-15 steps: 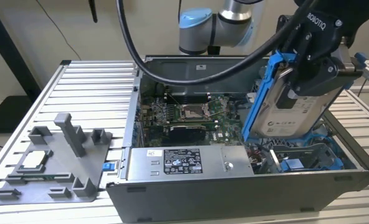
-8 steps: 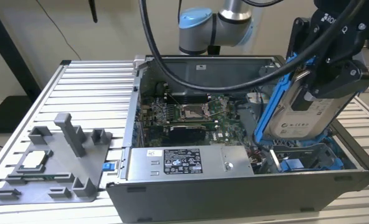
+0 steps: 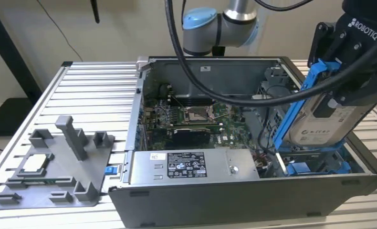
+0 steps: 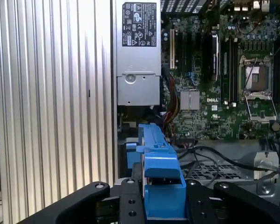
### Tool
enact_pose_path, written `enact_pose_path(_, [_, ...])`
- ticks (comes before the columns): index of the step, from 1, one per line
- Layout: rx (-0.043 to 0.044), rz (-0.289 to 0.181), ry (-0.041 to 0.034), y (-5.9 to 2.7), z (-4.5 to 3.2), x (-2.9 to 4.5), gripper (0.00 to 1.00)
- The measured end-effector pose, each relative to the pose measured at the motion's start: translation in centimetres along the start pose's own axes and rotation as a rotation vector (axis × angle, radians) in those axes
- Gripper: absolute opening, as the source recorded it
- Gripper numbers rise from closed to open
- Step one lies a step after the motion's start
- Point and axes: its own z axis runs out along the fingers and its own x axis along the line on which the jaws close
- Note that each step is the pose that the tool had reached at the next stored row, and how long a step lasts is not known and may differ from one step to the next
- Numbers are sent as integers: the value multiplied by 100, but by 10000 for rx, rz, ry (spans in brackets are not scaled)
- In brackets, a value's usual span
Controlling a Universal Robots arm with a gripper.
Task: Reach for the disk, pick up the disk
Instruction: 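Pick up the disk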
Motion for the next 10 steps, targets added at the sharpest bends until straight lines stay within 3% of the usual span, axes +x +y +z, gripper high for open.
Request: enact_pose_path(10, [1,0,18,-352,56,17,0])
